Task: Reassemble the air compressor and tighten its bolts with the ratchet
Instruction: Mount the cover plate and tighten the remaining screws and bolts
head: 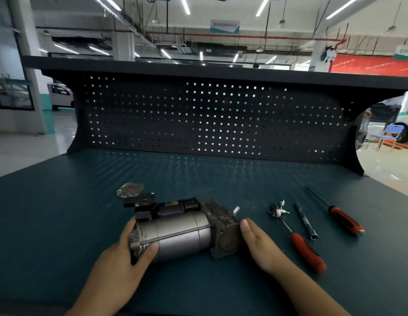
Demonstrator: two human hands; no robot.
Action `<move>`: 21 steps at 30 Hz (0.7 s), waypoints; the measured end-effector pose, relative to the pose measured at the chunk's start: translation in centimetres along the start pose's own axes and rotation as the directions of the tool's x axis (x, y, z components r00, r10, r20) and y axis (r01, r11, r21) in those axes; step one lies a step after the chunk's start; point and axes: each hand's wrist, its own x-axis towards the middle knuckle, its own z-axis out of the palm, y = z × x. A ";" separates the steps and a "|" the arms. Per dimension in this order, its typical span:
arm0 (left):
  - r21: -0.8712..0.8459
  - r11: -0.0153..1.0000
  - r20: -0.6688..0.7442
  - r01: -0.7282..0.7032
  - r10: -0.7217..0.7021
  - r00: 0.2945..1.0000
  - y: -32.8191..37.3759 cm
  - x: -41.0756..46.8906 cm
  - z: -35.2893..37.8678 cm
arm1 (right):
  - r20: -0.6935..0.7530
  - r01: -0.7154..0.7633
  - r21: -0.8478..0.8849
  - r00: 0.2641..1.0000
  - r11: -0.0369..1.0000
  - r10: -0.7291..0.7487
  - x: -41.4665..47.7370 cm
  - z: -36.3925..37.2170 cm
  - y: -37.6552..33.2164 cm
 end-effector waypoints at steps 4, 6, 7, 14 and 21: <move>-0.002 1.000 0.046 0.011 -0.011 0.999 0.3 0.1 0.0 | -0.059 0.055 -0.089 0.996 0.994 -0.060 -0.5 -0.1 -0.1; -0.041 0.999 0.058 0.014 -0.012 0.998 0.7 0.0 -0.4 | -0.086 0.059 -0.120 0.994 0.991 -0.070 -0.7 -0.3 -0.1; -0.065 0.998 0.059 0.023 -0.019 0.998 0.9 0.0 -0.7 | -0.101 0.059 -0.129 0.992 0.990 -0.073 -0.8 -0.3 -0.1; -0.191 0.981 0.111 0.041 -0.020 0.994 2.1 1.6 -3.8 | -0.217 -0.009 -0.091 0.976 0.996 -0.011 -1.3 -1.3 -2.7; -0.130 0.991 0.288 0.029 0.009 0.957 3.8 3.2 -6.4 | -0.279 -0.109 -0.206 0.959 0.972 0.048 -2.6 -4.1 -6.7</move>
